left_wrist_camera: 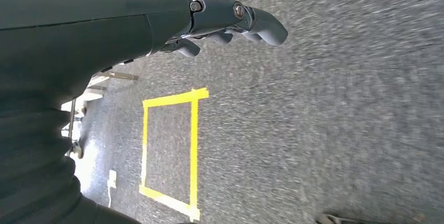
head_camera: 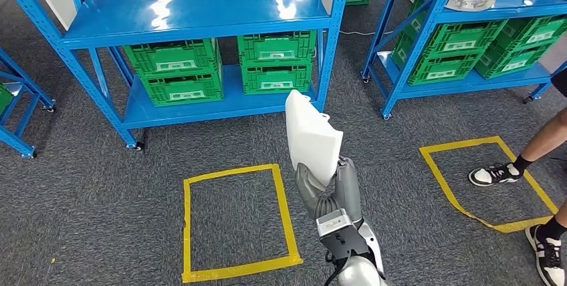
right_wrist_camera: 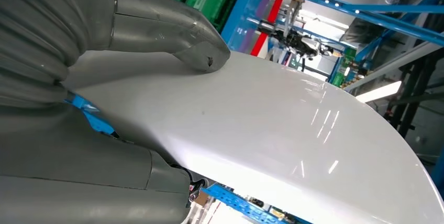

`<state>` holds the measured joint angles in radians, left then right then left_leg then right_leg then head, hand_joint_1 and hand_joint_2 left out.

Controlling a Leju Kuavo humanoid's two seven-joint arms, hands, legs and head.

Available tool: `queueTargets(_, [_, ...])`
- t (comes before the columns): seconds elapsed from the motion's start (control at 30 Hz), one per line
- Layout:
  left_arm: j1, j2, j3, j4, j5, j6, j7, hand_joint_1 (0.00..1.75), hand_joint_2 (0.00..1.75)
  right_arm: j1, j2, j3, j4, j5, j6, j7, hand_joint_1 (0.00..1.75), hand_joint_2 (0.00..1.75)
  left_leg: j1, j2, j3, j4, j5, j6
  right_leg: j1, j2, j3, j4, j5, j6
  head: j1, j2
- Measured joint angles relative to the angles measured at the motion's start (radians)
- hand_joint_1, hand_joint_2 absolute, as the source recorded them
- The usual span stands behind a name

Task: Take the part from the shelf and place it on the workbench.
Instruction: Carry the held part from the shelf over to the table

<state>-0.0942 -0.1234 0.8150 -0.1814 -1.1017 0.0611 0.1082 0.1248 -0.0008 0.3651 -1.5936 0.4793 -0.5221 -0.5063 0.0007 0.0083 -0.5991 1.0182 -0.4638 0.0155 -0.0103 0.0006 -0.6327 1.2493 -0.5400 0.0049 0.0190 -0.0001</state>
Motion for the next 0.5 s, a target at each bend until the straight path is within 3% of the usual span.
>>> queueTargets(0.07, [0.005,0.000,0.000,0.000,0.004,0.001,-0.019,0.00,1.75,-0.004,0.000,0.000,0.005,-0.001,-0.004,-0.003,1.75,1.75,-0.001,-0.009,-0.027,0.011,0.014,-0.009,0.003,0.026,0.109,-0.147,-0.002,-0.015,0.000,0.000])
queueTargets(0.13, [0.005,0.001,0.002,0.000,0.011,-0.002,-0.044,0.00,1.75,-0.007,0.000,0.000,0.009,0.007,-0.009,-0.006,1.75,1.75,0.000,-0.021,-0.039,0.012,0.030,-0.022,0.008,0.041,0.162,-0.242,-0.032,-0.023,0.000,0.000])
queueTargets(0.2, [0.007,0.005,0.004,0.000,0.013,-0.007,-0.058,0.00,1.75,-0.008,0.002,-0.001,0.013,0.014,-0.010,-0.008,1.75,1.75,0.002,-0.034,-0.043,0.007,0.045,-0.035,0.007,0.024,0.161,-0.261,-0.026,-0.027,0.000,0.000])
queueTargets(0.23, [0.010,0.007,0.005,0.000,0.013,-0.009,-0.060,0.00,1.75,-0.008,0.004,0.000,0.013,0.016,-0.009,-0.009,1.75,1.75,0.003,-0.035,-0.049,0.012,0.039,-0.041,0.005,0.014,0.159,-0.266,-0.017,-0.033,0.000,0.000])
queueTargets(0.3, [0.016,0.009,0.006,0.000,0.012,-0.010,-0.059,0.00,1.75,-0.009,0.008,0.000,0.014,0.013,-0.007,-0.009,1.75,1.75,0.007,-0.029,-0.073,0.072,-0.020,-0.054,-0.001,-0.005,0.152,-0.273,0.000,-0.043,-0.003,0.000])
queueTargets(0.37, [0.019,0.009,0.006,0.001,0.012,-0.008,-0.057,0.00,1.75,-0.009,0.009,-0.001,0.021,0.006,-0.003,-0.009,1.75,1.75,0.011,-0.020,-0.110,0.193,-0.098,-0.068,-0.001,-0.025,0.140,-0.273,0.010,-0.047,-0.006,0.000])
queueTargets(0.4, [0.020,0.009,0.007,0.001,0.012,-0.007,-0.057,0.00,1.75,-0.008,0.010,-0.001,0.028,0.003,0.000,-0.009,1.75,1.75,0.014,-0.018,-0.122,0.242,-0.115,-0.074,-0.002,-0.035,0.134,-0.272,0.013,-0.046,-0.006,0.000])
queueTargets(0.43, [0.021,0.009,0.007,0.001,0.012,-0.007,-0.058,0.00,1.75,-0.008,0.010,-0.001,0.035,0.001,0.003,-0.009,1.75,1.75,0.017,-0.015,-0.119,0.264,-0.113,-0.079,-0.003,-0.046,0.129,-0.269,0.016,-0.044,-0.006,0.000])
queueTargets(0.47, [0.022,0.009,0.008,0.001,0.012,-0.008,-0.060,0.00,1.75,-0.008,0.011,-0.001,0.042,0.000,0.004,-0.010,1.75,1.75,0.019,-0.011,-0.098,0.246,-0.095,-0.082,-0.004,-0.056,0.124,-0.266,0.017,-0.042,-0.006,0.000])
queueTargets(0.5, [0.021,0.009,0.008,0.000,0.009,-0.011,-0.062,0.00,1.75,-0.008,0.011,-0.001,0.046,0.002,0.005,-0.011,1.75,1.75,0.022,-0.001,-0.058,0.192,-0.069,-0.086,-0.006,-0.067,0.120,-0.261,0.017,-0.039,-0.006,0.000])
